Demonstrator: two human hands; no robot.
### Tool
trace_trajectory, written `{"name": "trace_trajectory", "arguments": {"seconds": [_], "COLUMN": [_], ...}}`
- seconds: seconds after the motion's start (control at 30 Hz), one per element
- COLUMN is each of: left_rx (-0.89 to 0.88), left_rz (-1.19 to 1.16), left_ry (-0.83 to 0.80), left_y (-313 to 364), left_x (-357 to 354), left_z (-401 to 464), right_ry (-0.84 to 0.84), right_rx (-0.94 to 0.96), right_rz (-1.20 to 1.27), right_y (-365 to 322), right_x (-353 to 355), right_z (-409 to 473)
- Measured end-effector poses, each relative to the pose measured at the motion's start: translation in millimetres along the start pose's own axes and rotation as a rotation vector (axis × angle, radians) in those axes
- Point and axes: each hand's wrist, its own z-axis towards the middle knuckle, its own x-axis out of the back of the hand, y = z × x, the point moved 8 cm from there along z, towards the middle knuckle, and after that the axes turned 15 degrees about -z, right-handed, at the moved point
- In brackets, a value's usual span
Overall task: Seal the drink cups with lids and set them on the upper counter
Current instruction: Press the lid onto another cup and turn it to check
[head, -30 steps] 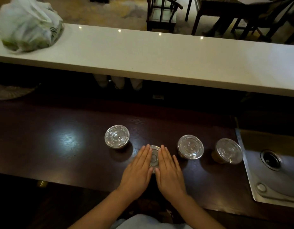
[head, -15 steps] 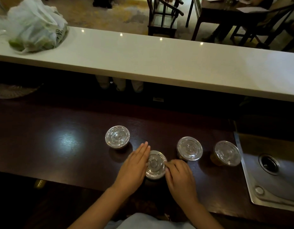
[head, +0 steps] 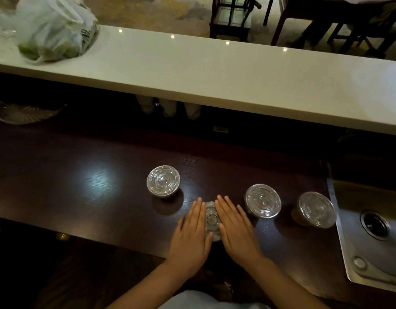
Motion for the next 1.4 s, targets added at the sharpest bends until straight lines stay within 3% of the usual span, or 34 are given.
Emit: {"name": "trace_trajectory", "arguments": {"seconds": [0.3, 0.5, 0.73, 0.87, 1.03, 1.17, 1.3, 1.4], "left_rx": [-0.022, -0.102, -0.256, -0.271, -0.326, -0.205, 0.021, -0.017], "left_rz": [-0.03, -0.344, -0.344, -0.338, -0.395, -0.579, -0.926, -0.909], "left_ry": [-0.08, -0.169, -0.006, -0.022, 0.062, 0.251, 0.411, 0.445], "left_y": [-1.3, -0.1, -2.5, -1.1, 3.9, -7.3, -15.6, -1.9], "left_x": [-0.6, 2.9, 8.8, 11.5, 29.3, 52.7, 69.3, 79.5], "left_z": [3.5, -3.8, 1.5, 6.8, 11.4, 17.6, 18.4, 14.5], "right_ry": [-0.028, 0.102, 0.335, 0.331, 0.336, 0.327, 0.356, 0.337], "right_rx": [-0.05, 0.079, 0.2, 0.36, 0.406, 0.272, -0.104, -0.4], "right_rz": [-0.043, 0.09, -0.087, -0.127, -0.079, 0.124, 0.392, 0.639], "right_y": [1.1, -4.6, -7.5, -16.8, -13.7, -3.9, 20.1, 34.6], "right_x": [1.4, 25.7, 42.6, 49.7, 60.6, 81.0, 92.9, 85.5], "right_z": [-4.8, -33.7, -28.2, -19.5, -3.3, 15.2, 32.9, 37.7]}}
